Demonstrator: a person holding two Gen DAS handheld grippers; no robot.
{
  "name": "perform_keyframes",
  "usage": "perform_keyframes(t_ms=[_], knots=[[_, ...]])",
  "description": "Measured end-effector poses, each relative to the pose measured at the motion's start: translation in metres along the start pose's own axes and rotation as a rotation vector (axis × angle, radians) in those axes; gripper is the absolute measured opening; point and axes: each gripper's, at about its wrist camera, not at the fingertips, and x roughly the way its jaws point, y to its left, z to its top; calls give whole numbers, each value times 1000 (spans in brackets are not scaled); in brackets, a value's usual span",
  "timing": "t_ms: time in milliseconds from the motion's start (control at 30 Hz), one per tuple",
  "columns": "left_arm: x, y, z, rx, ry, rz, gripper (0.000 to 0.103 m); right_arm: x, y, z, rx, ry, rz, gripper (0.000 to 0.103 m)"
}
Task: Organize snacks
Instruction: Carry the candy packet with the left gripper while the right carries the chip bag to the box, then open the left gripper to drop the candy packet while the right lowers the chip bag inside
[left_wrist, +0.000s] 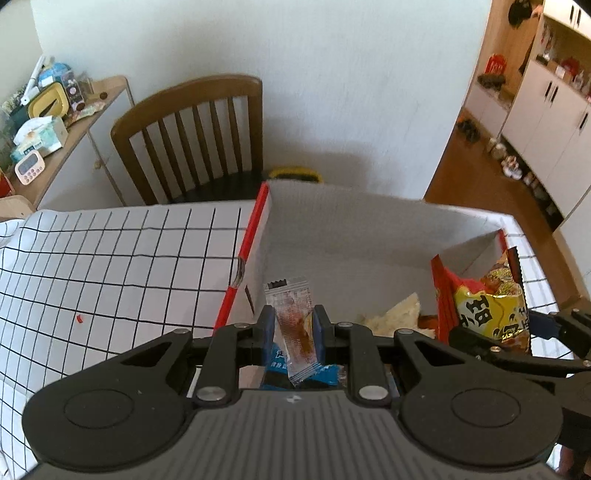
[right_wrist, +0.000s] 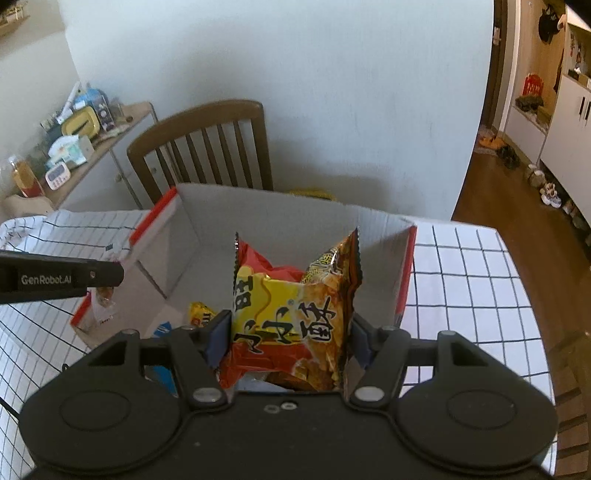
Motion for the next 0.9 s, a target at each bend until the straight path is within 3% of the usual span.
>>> perform_keyframes(t_ms=[400, 900], knots=[[42, -5, -7, 29, 85, 26, 21, 29, 3, -3, -20, 41, -15, 66], [61, -11, -16, 32, 155, 40, 22, 38, 2, -4, -26, 36, -43, 77]])
